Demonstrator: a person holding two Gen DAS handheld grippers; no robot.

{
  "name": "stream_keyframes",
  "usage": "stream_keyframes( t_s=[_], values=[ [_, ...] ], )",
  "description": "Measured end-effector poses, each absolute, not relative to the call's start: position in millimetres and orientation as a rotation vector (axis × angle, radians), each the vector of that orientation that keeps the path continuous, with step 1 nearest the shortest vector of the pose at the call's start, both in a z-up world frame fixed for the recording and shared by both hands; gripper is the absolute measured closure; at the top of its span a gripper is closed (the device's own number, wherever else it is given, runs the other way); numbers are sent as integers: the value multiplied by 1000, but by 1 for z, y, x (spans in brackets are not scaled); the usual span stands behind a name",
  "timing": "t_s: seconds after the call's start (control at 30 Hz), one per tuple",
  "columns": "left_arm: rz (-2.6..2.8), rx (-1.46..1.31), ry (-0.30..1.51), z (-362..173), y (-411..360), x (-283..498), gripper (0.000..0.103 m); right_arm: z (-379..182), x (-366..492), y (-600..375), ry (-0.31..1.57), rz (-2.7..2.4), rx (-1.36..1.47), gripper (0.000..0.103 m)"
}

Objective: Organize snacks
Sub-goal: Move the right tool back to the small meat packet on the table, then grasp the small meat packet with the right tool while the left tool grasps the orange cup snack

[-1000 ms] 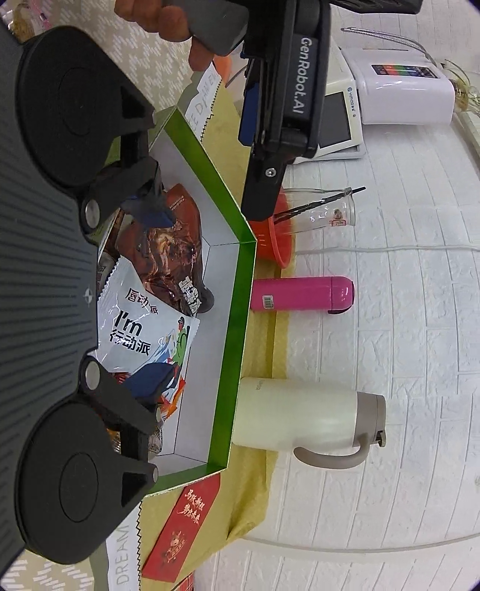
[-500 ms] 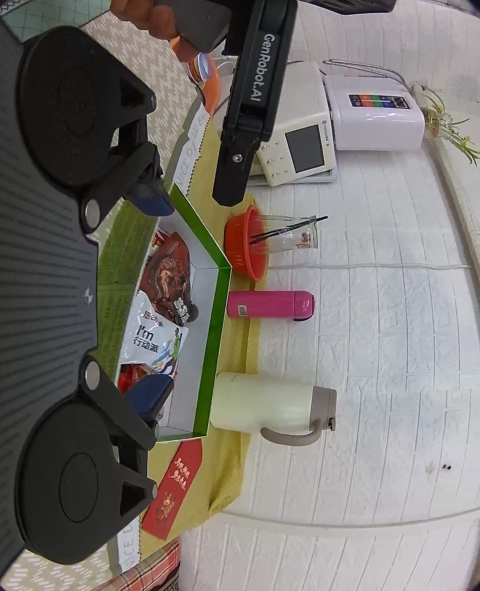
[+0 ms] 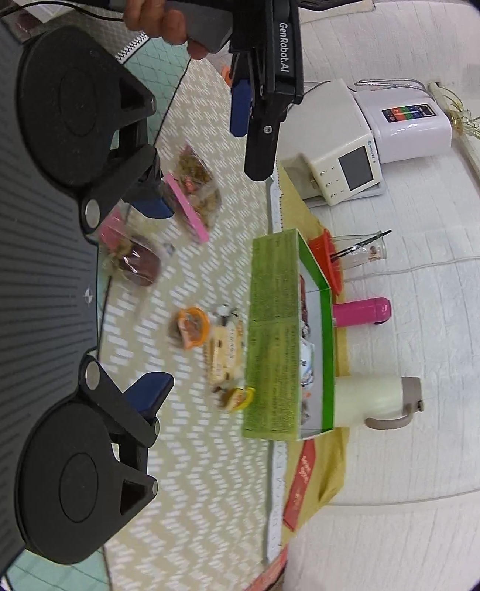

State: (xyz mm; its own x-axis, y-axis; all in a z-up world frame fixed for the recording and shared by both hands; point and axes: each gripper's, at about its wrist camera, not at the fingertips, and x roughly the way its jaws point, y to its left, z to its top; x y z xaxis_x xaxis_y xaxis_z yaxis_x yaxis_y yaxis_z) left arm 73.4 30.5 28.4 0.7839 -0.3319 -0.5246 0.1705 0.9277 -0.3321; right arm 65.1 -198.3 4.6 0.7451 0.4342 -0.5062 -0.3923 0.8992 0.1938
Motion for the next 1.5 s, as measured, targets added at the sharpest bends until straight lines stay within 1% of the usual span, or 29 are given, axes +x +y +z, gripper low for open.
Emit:
stream_keyframes(
  t_s=[0.2,0.33,0.37,0.47,0.7,0.77,0.8,0.83,0.93,1.0,1.03,1.07,1.1,1.37,1.43,1.5],
  values=[
    [-278,-262,635,14,31,55,3,-8,67,-167,601,455,47,0],
    [-308,-261,644,14,30,54,3,-14,68,-170,621,429,42,0],
    [-319,-260,645,15,28,56,3,-13,68,-176,623,424,60,5],
    [-366,-256,646,16,15,66,3,-12,62,-191,623,406,69,9],
    [-462,-207,657,8,-43,112,3,-12,53,-230,618,315,113,10],
    [-458,-167,662,2,-62,127,8,-13,51,-238,613,291,114,10],
    [-466,-152,667,-1,-69,134,14,-13,50,-242,610,288,119,11],
    [-471,-140,673,-3,-75,140,24,-13,49,-244,611,287,125,11],
    [-459,-111,700,-12,-86,158,36,-13,48,-249,610,290,128,11],
    [-468,-107,726,-18,-88,163,41,-13,47,-250,609,294,126,11],
    [-466,-94,712,-19,-88,162,47,-13,47,-250,608,296,128,11],
    [-459,-66,708,-19,-90,160,50,-14,47,-251,607,297,132,11],
    [-462,-51,708,-19,-91,159,60,-14,47,-251,607,297,134,11],
    [-476,-39,701,-21,-92,156,61,-14,48,-247,602,282,128,9],
    [-475,-28,699,-20,-92,154,66,-14,49,-248,600,280,132,9],
    [-480,-39,700,-19,-89,152,67,-15,50,-248,598,276,133,12]
  ],
)
